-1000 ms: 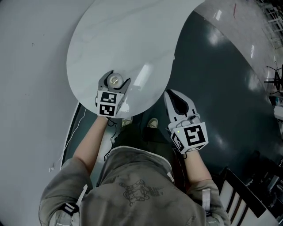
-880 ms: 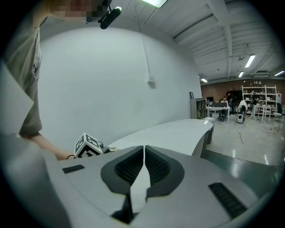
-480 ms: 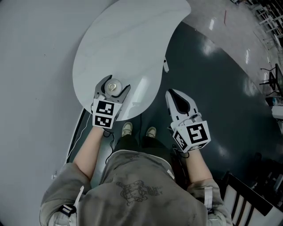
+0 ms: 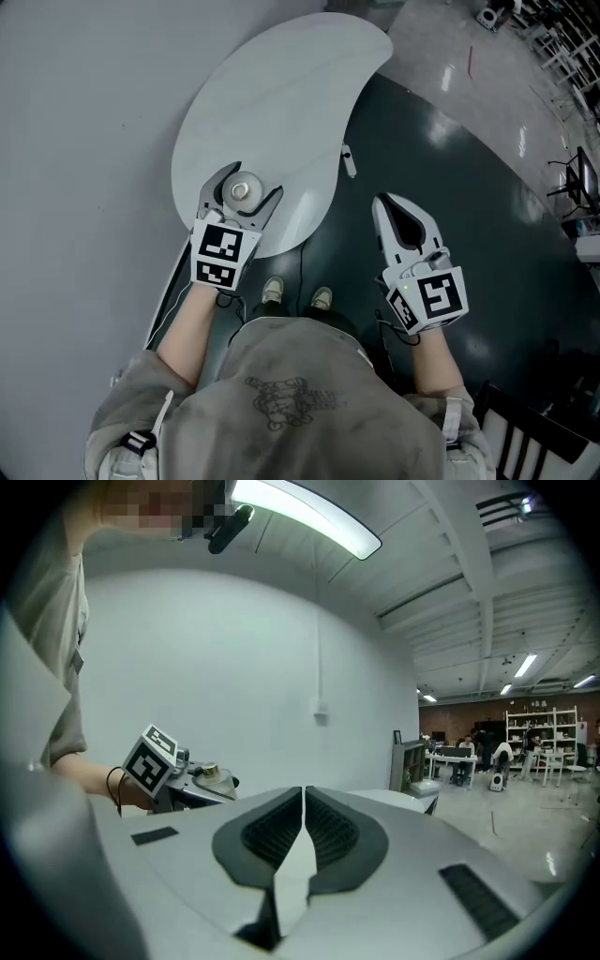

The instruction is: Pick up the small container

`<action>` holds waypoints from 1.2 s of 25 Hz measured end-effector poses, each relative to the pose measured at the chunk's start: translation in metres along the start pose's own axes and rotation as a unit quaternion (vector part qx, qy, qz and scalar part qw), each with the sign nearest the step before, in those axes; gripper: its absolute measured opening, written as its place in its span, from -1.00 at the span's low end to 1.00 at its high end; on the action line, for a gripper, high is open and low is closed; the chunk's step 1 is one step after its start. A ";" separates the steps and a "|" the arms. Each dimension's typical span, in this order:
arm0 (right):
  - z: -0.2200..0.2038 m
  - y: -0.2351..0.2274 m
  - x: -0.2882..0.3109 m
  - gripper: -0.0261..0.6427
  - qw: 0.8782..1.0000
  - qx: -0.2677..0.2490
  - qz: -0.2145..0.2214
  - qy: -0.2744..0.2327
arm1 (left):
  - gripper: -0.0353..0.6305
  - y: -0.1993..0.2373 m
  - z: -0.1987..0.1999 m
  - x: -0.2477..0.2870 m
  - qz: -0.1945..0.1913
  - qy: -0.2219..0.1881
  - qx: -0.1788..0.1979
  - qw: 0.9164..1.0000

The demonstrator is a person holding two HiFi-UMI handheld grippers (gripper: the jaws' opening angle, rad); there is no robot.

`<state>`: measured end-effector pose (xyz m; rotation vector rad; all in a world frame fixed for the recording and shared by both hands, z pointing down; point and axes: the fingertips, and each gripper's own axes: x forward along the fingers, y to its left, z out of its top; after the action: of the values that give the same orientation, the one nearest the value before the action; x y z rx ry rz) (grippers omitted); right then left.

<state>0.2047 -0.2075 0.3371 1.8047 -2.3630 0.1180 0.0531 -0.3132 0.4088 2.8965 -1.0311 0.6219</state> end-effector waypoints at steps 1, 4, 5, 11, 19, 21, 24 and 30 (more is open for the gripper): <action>0.004 0.001 -0.006 -0.83 1.000 -0.002 -0.002 -0.005 | 0.13 -0.004 0.006 -0.007 0.000 -0.005 0.004 1.000; 0.014 0.005 -0.022 -0.83 1.000 -0.004 -0.006 -0.018 | 0.13 -0.015 0.021 -0.025 -0.004 -0.019 0.010 1.000; 0.018 0.007 -0.029 -0.83 1.000 -0.004 -0.006 -0.022 | 0.13 -0.020 0.026 -0.032 -0.006 -0.023 0.012 1.000; 0.040 0.025 -0.062 -0.83 0.999 -0.004 0.005 -0.038 | 0.13 -0.047 0.052 -0.071 -0.010 -0.043 0.022 0.999; 0.032 0.048 -0.070 -0.83 0.999 0.001 0.021 -0.035 | 0.13 -0.059 0.046 -0.095 -0.011 -0.042 0.022 0.999; 0.026 0.047 -0.070 -0.83 0.999 0.007 0.024 -0.032 | 0.13 -0.060 0.040 -0.097 -0.011 -0.033 0.021 0.999; 0.022 0.042 -0.071 -0.83 0.999 0.008 0.022 -0.026 | 0.13 -0.061 0.038 -0.095 -0.008 -0.029 0.020 0.999; 0.021 0.039 -0.066 -0.83 1.000 0.001 0.003 -0.026 | 0.13 -0.051 0.040 -0.096 -0.002 -0.034 0.019 0.999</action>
<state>0.1823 -0.1382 0.3060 1.8237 -2.4039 0.0762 0.0316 -0.2204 0.3433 2.9717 -1.0329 0.5529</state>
